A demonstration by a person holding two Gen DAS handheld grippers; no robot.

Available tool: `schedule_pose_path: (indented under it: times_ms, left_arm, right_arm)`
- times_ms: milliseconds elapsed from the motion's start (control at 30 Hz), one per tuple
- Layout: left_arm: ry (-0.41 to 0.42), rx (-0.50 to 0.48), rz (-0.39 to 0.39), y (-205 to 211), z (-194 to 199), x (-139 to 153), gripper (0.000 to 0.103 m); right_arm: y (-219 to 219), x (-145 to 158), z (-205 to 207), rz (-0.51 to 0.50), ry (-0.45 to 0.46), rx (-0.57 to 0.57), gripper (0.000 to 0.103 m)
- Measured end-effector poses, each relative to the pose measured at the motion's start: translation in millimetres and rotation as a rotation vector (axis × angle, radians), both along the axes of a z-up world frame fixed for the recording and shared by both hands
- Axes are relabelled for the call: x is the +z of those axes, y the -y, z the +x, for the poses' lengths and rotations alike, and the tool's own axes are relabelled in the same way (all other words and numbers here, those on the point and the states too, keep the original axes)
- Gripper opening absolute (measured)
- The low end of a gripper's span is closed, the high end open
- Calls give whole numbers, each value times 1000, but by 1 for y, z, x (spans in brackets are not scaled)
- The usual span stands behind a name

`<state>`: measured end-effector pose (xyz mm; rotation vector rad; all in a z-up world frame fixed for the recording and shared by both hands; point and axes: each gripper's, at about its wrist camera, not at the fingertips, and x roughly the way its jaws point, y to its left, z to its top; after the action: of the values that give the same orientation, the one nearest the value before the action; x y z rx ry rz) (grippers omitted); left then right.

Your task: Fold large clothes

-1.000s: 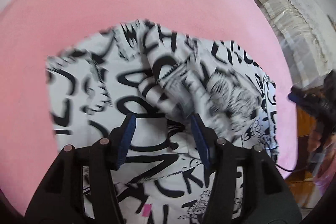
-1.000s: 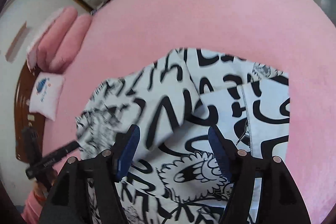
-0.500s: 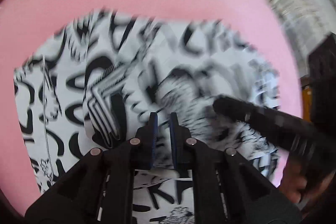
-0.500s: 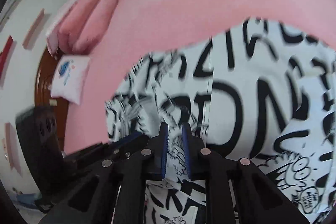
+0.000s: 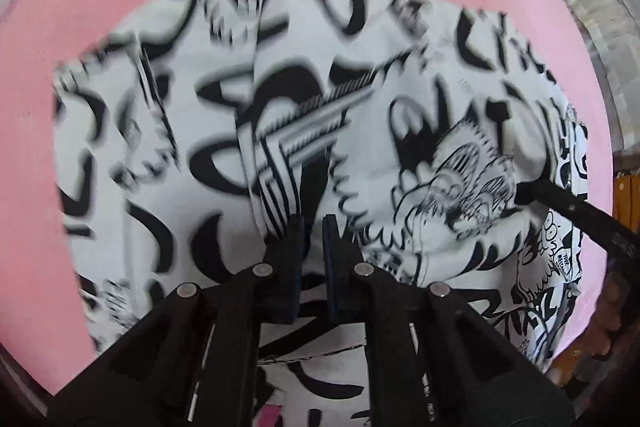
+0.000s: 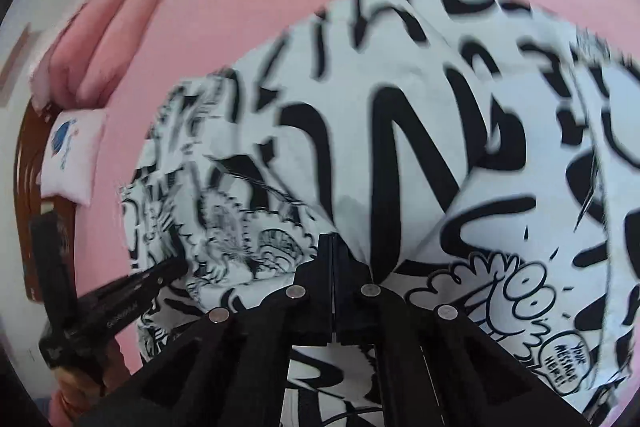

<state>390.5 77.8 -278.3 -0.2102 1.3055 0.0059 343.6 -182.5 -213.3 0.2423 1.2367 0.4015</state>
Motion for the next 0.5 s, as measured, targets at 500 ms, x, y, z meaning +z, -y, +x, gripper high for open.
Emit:
schedule_pose_path:
  times_ms: [500]
  left_arm:
    - [96,-6,-82,22,115,-21,9]
  right_arm:
    - [-53,-43,111,-64,172,23,0]
